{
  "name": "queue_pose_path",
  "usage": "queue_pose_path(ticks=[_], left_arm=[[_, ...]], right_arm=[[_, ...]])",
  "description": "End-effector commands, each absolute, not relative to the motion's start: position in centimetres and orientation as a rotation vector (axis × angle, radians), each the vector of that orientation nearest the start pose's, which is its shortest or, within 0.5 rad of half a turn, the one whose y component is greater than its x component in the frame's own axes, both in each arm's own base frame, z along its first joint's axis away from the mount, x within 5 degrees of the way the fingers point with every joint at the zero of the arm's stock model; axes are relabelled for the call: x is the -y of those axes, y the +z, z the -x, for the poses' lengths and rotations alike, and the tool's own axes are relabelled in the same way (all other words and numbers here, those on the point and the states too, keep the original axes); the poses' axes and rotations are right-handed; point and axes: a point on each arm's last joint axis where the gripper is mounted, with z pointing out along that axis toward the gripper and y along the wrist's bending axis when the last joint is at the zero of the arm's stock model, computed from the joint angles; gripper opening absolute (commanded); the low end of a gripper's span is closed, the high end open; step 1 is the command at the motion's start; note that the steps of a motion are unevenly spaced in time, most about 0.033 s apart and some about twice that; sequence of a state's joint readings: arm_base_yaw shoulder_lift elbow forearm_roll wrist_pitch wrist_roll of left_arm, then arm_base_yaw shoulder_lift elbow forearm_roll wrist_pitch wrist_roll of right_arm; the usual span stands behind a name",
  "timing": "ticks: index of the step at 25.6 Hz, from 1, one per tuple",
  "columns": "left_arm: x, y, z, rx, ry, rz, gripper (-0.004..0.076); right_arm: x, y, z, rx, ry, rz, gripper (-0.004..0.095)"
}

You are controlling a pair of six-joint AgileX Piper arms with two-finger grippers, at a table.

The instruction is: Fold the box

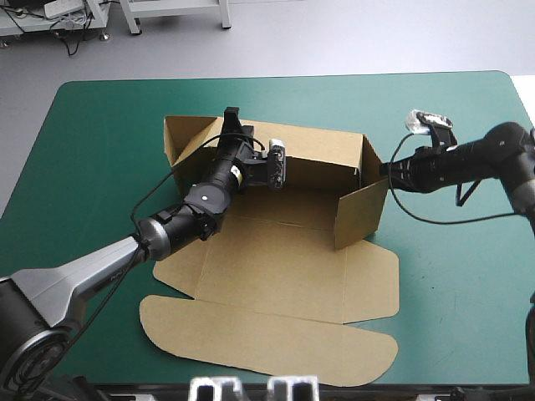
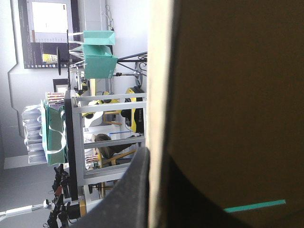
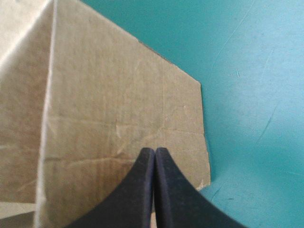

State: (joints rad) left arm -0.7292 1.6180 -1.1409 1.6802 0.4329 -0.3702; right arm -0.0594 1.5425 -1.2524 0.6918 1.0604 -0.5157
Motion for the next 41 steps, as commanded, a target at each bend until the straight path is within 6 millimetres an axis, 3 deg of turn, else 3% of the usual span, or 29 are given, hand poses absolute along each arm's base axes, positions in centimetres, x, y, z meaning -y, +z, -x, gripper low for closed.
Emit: queue_pose_path(ticks=[1, 6, 10, 12, 13, 17, 18, 21, 31, 41], left_arm=[[21.2, 32.7, -29.7, -1.235, 0.843, -1.417, -0.001], [21.2, 32.7, -29.7, -1.235, 0.843, -1.417, -0.001], [21.2, 32.7, -29.7, -1.236, 0.841, -1.416, -0.001], [21.2, 32.7, -29.7, -1.236, 0.841, -1.416, -0.001], [21.2, 32.7, -29.7, -1.236, 0.841, -1.416, -0.001], [21.2, 32.7, -29.7, -1.236, 0.841, -1.416, -0.001], [21.2, 32.7, -29.7, -1.235, 0.843, -1.417, -0.001], [21.2, 32.7, -29.7, -1.231, 0.846, -1.418, -0.001], [21.4, 32.9, -29.7, -1.224, 0.816, -1.396, -0.001], [21.5, 33.0, -29.7, -1.212, 0.815, -1.392, -0.001]], right_arm=[[-3.5, 31.1, -29.2, -2.377, 0.7, 0.27, -0.0015], [-3.5, 26.4, -27.2, -2.123, 0.651, 0.234, -0.0015], [-3.8, 25.7, -26.8, -2.044, 0.628, 0.349, 0.0019], [-3.9, 26.2, -26.5, -2.036, 0.604, 0.404, 0.0166], [-3.9, 26.8, -26.3, -2.051, 0.591, 0.418, 0.0305], [-3.6, 28.7, -25.6, -2.112, 0.484, 0.549, 0.0514], [-3.6, 29.1, -25.4, -2.116, 0.471, 0.581, 0.0529], [-3.7, 29.9, -25.0, -2.104, 0.445, 0.703, 0.0531], [-4.0, 28.8, -26.0, -2.108, 0.509, 0.717, 0.0531], [-7.5, 27.2, -27.4, -2.08, 0.552, 0.762, 0.0531]])
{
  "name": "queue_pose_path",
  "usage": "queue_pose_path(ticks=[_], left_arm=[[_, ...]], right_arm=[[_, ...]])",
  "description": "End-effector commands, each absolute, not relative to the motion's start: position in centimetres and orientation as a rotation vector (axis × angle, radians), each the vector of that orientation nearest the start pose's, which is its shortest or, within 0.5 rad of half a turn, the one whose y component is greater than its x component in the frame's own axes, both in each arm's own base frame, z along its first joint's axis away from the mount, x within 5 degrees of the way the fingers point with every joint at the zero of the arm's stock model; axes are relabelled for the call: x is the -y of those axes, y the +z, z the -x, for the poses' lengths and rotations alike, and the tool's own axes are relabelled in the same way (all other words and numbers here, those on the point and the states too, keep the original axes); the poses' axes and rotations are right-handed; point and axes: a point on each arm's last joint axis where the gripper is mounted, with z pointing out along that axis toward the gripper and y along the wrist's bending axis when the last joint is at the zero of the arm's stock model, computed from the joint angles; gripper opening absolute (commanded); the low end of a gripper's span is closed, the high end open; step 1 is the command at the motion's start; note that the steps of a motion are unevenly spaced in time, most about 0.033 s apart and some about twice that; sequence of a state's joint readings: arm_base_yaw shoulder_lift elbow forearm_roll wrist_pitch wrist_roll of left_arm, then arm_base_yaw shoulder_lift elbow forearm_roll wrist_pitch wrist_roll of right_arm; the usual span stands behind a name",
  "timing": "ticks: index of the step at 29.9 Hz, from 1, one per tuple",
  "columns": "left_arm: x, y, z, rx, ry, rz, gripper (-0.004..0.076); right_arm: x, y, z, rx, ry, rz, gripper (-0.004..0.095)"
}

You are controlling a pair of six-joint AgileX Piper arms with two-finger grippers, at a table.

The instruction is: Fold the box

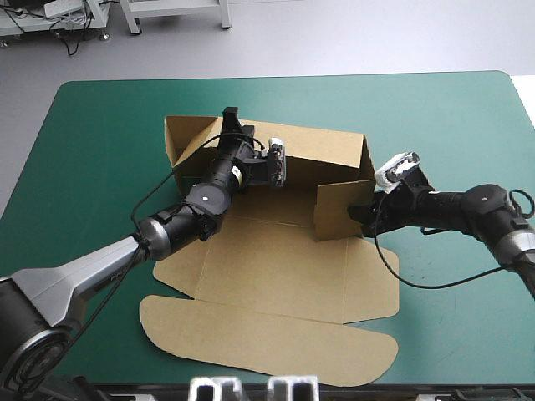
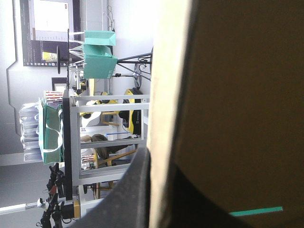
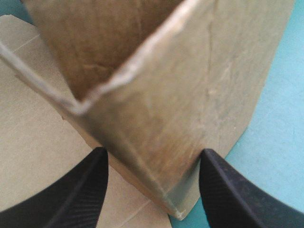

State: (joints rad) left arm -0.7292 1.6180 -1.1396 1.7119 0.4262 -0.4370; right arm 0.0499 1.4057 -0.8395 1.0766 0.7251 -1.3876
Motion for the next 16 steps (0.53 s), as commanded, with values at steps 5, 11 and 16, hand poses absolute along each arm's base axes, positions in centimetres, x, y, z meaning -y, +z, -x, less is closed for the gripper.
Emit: queue_pose_path(ticks=[5, 11, 16], left_arm=[[21.6, 33.2, -29.5, -1.202, 0.8, -1.395, -0.001], [21.7, 33.9, -29.0, -1.169, 0.741, -1.407, -0.001], [21.6, 34.4, -28.6, -1.153, 0.724, -1.402, -0.001]], right_arm=[[-7.7, 27.4, -28.5, -2.052, 0.51, 0.612, 0.0531], [-8.5, 27.1, -29.5, -1.989, 0.569, 0.536, 0.0521], [-9.2, 26.1, -30.4, -1.989, 0.61, 0.459, 0.0362]])
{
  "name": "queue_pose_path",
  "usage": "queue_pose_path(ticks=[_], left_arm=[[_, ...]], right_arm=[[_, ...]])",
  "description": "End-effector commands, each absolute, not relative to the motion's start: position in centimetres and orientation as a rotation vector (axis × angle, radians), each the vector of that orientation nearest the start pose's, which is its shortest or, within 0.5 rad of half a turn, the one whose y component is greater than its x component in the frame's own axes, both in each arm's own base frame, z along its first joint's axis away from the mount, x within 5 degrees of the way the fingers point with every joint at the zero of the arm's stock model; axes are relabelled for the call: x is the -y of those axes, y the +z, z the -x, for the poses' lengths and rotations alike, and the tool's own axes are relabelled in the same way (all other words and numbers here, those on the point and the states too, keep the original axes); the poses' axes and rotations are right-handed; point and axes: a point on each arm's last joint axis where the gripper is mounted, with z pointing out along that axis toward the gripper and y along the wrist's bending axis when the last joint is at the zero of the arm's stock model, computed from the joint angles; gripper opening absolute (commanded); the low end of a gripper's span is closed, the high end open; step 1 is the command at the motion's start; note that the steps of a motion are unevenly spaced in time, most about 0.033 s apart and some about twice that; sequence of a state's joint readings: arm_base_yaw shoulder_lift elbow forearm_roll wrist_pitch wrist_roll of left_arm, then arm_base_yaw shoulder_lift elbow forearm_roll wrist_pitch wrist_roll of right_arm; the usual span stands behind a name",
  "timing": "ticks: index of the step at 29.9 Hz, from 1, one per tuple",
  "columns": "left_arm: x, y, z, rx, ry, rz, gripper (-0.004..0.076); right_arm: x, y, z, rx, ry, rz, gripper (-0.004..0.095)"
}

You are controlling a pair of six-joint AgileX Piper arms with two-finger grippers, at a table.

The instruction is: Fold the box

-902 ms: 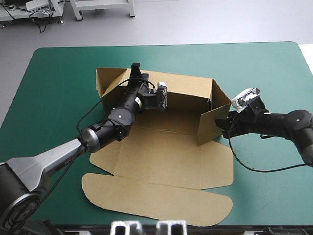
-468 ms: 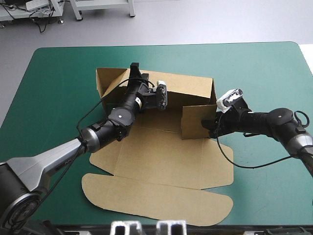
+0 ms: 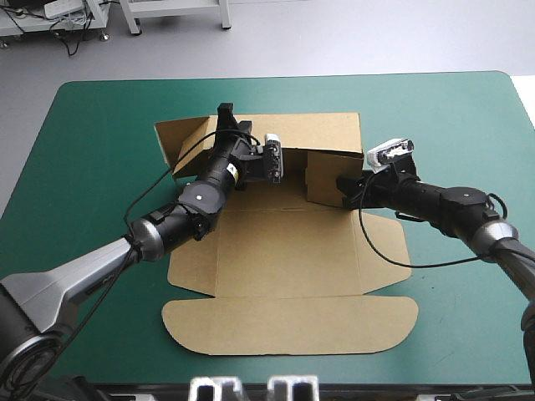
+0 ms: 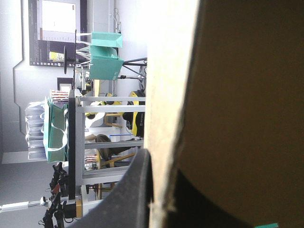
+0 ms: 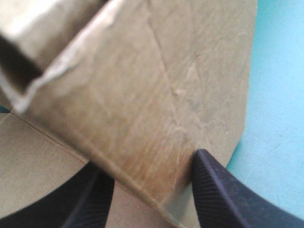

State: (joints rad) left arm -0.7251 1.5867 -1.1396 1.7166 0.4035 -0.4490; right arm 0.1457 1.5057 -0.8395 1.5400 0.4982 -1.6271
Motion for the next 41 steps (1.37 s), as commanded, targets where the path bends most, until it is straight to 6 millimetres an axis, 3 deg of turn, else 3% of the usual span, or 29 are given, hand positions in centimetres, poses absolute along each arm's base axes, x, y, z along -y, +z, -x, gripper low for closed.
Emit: queue_pose_path(ticks=[1, 8, 13, 21, 25, 32, 34, 41], left_arm=[[21.7, 34.5, -28.6, -1.146, 0.713, -1.407, -0.001], [22.4, 34.2, -28.1, -1.108, 0.616, -1.456, -0.001], [22.4, 34.2, -28.2, -1.112, 0.621, -1.454, -0.001], [22.2, 34.3, -28.3, -1.121, 0.656, -1.44, 0.0004], [22.1, 34.3, -28.4, -1.13, 0.67, -1.43, 0.0118], [22.2, 33.9, -28.6, -1.147, 0.659, -1.428, 0.0473], [22.4, 33.8, -28.5, -1.141, 0.639, -1.435, 0.0507], [23.9, 33.9, -27.2, -1.109, 0.584, -1.449, 0.0501]], right_arm=[[-9.3, 25.9, -30.6, -1.979, 0.608, 0.475, 0.0323], [-9.2, 26.3, -31.4, -1.929, 0.573, 0.472, 0.0239], [-9.0, 26.3, -31.6, -1.952, 0.557, 0.417, -0.0005], [-9.3, 26.4, -31.4, -1.938, 0.604, 0.437, 0.0], [-9.4, 26.5, -31.3, -1.937, 0.621, 0.444, 0.0], [-9.5, 26.2, -31.1, -1.961, 0.62, 0.479, 0.0], [-9.4, 26.2, -31.1, -1.971, 0.624, 0.472, 0.0], [-9.4, 26.1, -31.1, -1.98, 0.605, 0.481, 0.0]])
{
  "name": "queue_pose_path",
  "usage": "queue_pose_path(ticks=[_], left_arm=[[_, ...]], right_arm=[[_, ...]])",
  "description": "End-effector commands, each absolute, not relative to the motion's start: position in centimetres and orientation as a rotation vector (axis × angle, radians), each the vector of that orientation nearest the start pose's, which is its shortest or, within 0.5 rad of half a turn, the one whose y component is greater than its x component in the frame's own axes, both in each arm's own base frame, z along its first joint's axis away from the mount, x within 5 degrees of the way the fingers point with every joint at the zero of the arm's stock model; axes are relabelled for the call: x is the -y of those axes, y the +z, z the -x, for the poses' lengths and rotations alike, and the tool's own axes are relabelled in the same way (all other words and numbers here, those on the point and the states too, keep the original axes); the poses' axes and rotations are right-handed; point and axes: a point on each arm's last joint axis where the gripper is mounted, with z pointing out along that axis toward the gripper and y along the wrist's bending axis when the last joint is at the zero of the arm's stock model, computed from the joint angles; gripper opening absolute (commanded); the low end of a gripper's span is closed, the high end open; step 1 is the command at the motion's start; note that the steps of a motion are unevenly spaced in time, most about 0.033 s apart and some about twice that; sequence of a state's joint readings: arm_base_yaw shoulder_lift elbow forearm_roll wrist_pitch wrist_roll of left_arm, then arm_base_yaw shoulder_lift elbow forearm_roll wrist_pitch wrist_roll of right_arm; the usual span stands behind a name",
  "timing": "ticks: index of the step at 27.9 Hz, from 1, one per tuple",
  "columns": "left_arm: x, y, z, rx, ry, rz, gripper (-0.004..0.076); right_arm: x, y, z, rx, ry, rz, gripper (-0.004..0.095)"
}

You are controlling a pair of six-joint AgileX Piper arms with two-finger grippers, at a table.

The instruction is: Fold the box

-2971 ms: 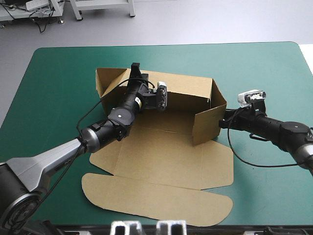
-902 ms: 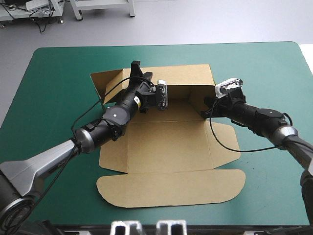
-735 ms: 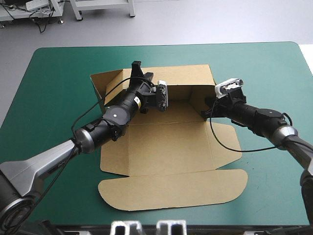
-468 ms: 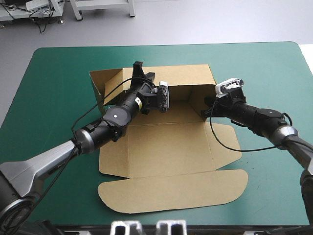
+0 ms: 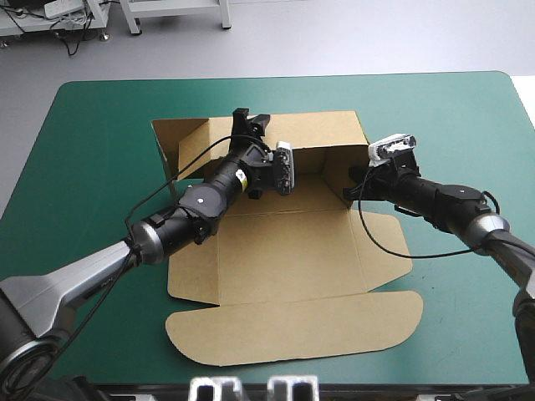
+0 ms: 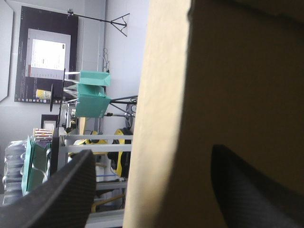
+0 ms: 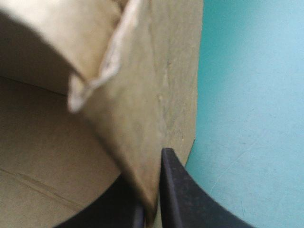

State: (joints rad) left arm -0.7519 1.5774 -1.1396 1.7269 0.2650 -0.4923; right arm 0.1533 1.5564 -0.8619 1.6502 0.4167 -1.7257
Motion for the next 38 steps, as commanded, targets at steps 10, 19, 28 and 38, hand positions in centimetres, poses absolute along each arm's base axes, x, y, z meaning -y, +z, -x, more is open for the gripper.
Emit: queue_pose_path(ticks=[10, 19, 28, 38], left_arm=[[28.2, 34.7, -21.9, -1.022, 0.536, -1.437, 0.0496], [28.0, 38.3, -17.8, -0.953, 0.434, -1.339, 0.03], [23.1, 41.2, -20.7, -1.13, 0.584, -1.087, 0.0], [7.9, 45.6, -29.5, -1.666, 0.494, -0.395, 0.0]], right_arm=[[-9.2, 26.0, -31.2, -1.987, 0.582, 0.484, 0.0], [-8.9, 25.8, -31.1, -2.038, 0.55, 0.452, 0.0], [-8.3, 28.7, -29.0, -2.064, 0.548, 0.373, 0.0], [-8.1, 32.3, -26.1, -2.437, 0.6, 0.451, 0.0]])
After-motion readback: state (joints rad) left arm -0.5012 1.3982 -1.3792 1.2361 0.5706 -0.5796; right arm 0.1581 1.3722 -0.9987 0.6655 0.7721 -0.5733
